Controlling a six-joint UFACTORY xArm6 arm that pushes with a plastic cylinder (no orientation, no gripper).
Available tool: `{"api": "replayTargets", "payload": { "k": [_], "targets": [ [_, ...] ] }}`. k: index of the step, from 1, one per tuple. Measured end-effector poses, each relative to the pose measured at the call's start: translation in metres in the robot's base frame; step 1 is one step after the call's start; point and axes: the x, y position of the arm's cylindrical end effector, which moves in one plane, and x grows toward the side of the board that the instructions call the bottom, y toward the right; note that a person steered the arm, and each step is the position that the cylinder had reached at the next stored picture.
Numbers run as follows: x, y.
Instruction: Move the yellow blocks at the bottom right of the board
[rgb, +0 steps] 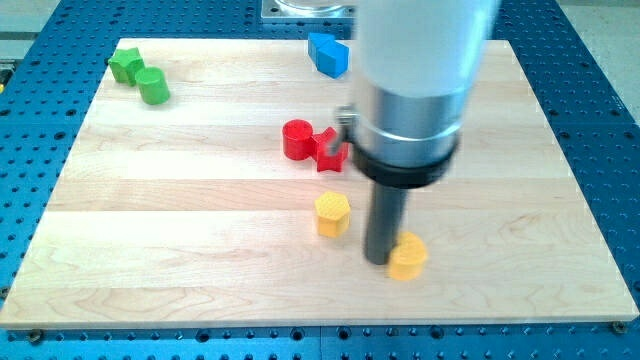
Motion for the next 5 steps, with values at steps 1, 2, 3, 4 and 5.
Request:
{"api": "replayTargets", "payload": {
  "k": [1,2,3,4,5],
  "targets": [
    [0.005,0.063],
    [0.013,0.047],
    [0.020,-0.046],
    [0.011,-0.126],
    [-0.011,-0.175]
  ]
}}
